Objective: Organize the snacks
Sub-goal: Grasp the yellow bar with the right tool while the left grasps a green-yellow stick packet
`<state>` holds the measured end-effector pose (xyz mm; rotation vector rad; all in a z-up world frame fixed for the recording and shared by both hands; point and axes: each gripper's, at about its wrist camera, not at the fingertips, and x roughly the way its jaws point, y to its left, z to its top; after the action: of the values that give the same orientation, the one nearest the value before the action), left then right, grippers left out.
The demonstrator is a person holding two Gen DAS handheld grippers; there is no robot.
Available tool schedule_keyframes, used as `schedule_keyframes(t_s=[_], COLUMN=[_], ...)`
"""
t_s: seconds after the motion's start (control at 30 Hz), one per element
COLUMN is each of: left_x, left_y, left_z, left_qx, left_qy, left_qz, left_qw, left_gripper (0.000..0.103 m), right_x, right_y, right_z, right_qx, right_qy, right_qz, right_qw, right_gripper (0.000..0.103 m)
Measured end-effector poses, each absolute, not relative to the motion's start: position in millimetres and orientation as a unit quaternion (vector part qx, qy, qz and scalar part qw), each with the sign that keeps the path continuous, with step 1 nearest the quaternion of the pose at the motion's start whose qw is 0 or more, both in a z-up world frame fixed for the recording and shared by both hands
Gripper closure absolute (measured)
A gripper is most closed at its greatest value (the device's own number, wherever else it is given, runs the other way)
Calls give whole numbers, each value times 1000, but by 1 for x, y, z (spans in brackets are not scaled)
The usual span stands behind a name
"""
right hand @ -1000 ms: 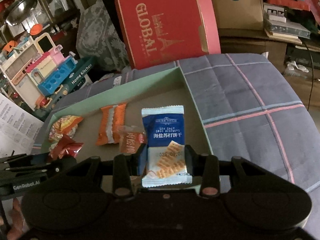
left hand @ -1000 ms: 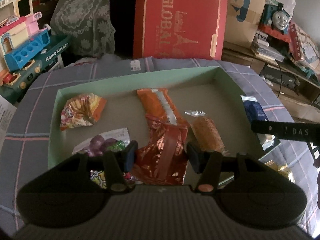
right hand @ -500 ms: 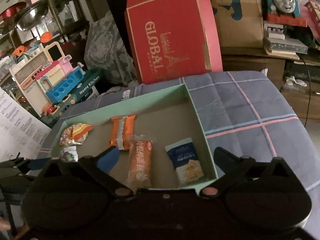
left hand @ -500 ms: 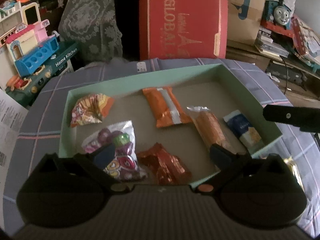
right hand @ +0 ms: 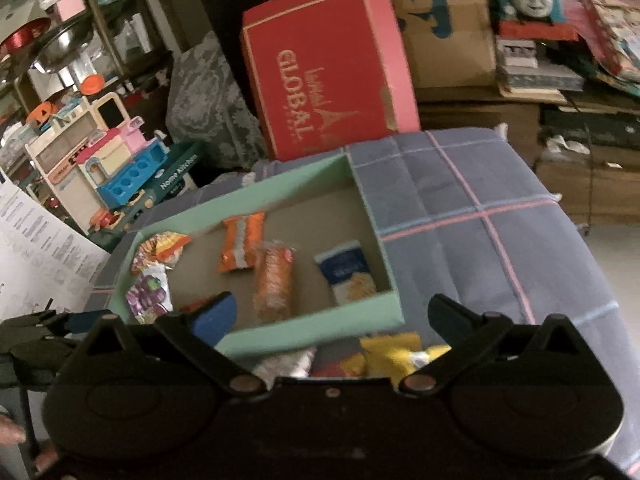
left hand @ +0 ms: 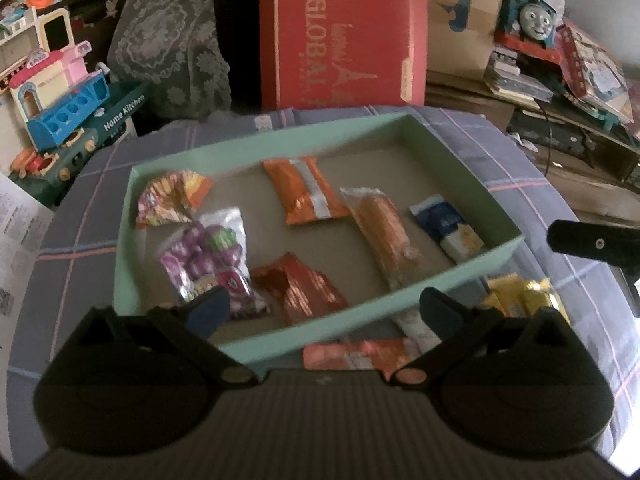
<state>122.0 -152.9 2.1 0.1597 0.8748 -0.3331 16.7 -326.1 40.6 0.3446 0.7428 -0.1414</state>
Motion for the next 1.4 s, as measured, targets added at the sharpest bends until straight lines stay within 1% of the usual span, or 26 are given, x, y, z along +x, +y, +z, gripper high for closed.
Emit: schedule_keyframes(t_s=[0.33, 0.53, 0.6, 0.67, 0.7, 0.8, 0.93, 0.97, 1.0, 1.03, 1.07, 1.13, 1.17, 1.2, 1.23, 1.27, 1.3, 1.4], left_x=[81, 54, 45, 37, 34, 28, 25, 25, 25, 26, 27, 25, 25, 26, 27, 29, 30, 33], left_y=[-147, -138, -138, -138, -137, -137, -136, -135, -134, -132, -131, -129, -129, -129, -129, -128, -128, -129], left_z=[-40, -55, -57, -59, -60, -65, -73, -75, -77, -80, -82, -81, -79, -78, -77, -77, -77, -79], left_qx=[97, 109, 117, 126, 130, 135, 136, 136, 134, 130, 126, 129, 132, 127, 118, 108, 102, 92], left_qy=[466, 486, 487, 486, 485, 491, 501, 503, 506, 510, 514, 502, 497, 497, 498, 500, 500, 501], left_qz=[-175, -202, -213, -224, -228, -238, -245, -244, -243, -242, -242, -241, -241, -244, -248, -252, -252, -249], left_qw=[862, 843, 839, 836, 835, 827, 819, 818, 816, 815, 813, 820, 823, 823, 822, 821, 822, 824], left_gripper=[0, 0, 0, 1, 4, 11, 13, 15, 19, 21, 26, 42, 60, 71, 75, 81, 85, 85], right_x=[-39, -53, -58, -59, -60, -63, -68, -69, -70, -71, -71, -71, -71, -71, -70, -70, -69, -63], right_y=[-355, -359, -356, -353, -351, -347, -345, -345, -344, -344, -344, -344, -344, -343, -343, -342, -342, -345], right_z=[2, -22, -27, -29, -29, -31, -35, -36, -37, -38, -39, -40, -40, -41, -41, -41, -40, -35], right_qx=[205, 223, 225, 229, 232, 237, 242, 243, 245, 245, 246, 246, 247, 247, 247, 245, 243, 230], right_qy=[391, 404, 404, 403, 402, 403, 408, 410, 411, 413, 415, 417, 417, 418, 418, 417, 415, 408], right_qz=[-113, -123, -124, -123, -124, -123, -123, -124, -125, -125, -127, -128, -130, -131, -132, -133, -134, -140], right_qw=[890, 878, 878, 877, 877, 876, 872, 870, 869, 868, 867, 866, 865, 865, 865, 865, 866, 872], right_gripper=[0, 0, 3, 4, 4, 4, 4, 4, 4, 4, 4, 4, 4, 4, 4, 4, 4, 7])
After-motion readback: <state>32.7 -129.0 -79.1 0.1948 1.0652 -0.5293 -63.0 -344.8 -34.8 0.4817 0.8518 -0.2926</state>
